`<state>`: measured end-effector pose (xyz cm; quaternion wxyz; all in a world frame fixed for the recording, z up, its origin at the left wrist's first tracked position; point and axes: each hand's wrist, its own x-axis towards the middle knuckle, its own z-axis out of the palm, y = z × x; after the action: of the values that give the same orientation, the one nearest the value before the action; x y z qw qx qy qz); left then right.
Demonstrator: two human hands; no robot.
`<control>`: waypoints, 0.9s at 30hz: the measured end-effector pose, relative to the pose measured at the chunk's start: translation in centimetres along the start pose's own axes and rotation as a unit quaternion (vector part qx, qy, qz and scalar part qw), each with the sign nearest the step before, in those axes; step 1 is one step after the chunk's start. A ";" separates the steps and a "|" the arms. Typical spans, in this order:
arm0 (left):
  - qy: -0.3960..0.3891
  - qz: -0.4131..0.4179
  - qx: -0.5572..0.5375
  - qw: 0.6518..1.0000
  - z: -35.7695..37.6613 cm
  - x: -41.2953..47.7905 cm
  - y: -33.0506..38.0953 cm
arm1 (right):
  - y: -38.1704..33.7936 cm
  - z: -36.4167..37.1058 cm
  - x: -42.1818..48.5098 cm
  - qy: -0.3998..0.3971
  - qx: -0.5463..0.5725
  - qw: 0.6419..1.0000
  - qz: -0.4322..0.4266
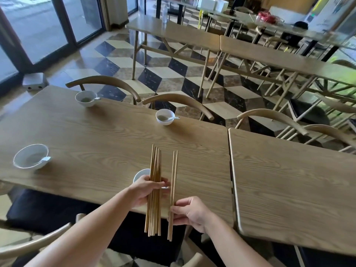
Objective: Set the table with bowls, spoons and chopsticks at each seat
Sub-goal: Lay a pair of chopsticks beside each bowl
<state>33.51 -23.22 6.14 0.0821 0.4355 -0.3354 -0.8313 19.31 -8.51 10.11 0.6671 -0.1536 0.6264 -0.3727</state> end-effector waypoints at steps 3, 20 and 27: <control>-0.006 -0.001 -0.020 1.000 -1.0 0.3 0.3 | 0.4 -2.0 0.8 0.060 0.055 0.997 0.007; 0.060 -0.046 -0.086 0.993 -7.2 -2.5 -2.6 | 3.4 -1.9 13.2 0.175 -0.093 0.965 0.173; 0.075 -0.046 -0.115 0.990 -7.2 -3.3 -2.7 | 2.8 -1.3 14.4 0.246 -0.260 0.918 0.168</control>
<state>41.60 -23.27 3.80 0.1181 0.4989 -0.2106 -0.8324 18.00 -16.18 -2.36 0.4815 -0.1179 0.8622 -0.1047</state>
